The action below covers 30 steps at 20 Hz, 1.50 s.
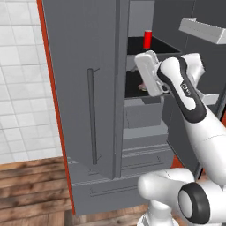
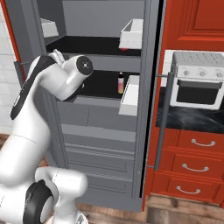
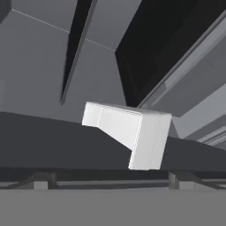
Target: Open the fridge, grab two sodas, and place both sodas inside the bowl with ice on the dining counter.
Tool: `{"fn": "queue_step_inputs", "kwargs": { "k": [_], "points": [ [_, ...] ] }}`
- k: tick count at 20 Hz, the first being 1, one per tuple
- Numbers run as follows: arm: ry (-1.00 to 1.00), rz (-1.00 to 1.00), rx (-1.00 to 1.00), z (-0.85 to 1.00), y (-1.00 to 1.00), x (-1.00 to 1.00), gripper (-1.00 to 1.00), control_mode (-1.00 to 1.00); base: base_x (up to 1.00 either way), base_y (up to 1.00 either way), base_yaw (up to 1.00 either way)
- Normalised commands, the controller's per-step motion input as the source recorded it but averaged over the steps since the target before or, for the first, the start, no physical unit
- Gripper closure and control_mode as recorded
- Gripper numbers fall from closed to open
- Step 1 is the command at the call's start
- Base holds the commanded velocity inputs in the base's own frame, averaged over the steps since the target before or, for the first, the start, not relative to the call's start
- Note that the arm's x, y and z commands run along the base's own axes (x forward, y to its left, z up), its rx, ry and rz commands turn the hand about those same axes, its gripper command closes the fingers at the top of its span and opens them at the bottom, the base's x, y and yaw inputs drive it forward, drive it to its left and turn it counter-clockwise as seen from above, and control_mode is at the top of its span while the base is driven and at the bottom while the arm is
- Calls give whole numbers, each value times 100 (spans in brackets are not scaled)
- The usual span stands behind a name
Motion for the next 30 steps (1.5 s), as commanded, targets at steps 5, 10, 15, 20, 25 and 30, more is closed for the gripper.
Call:
{"fn": "queue_step_inputs", "kwargs": {
  "k": [5, 10, 15, 20, 25, 30],
  "points": [
    [4, 1, 7, 0, 1, 16, -100, -100, 0, 0, 0],
    [1, 5, 8, 0, 26, 1, -100, -100, 0, 0, 0],
    [1, 10, 3, 0, 36, 0, -100, -100, 0, 0, 0],
    [0, 19, 0, 8, 46, -12, -100, -100, 0, 0, 0],
    [0, 18, 0, 10, 46, -40, -100, -100, 0, 0, 0],
    [-1, 9, 0, 20, 50, -45, -100, -100, 0, 0, 0]
  ]
}}
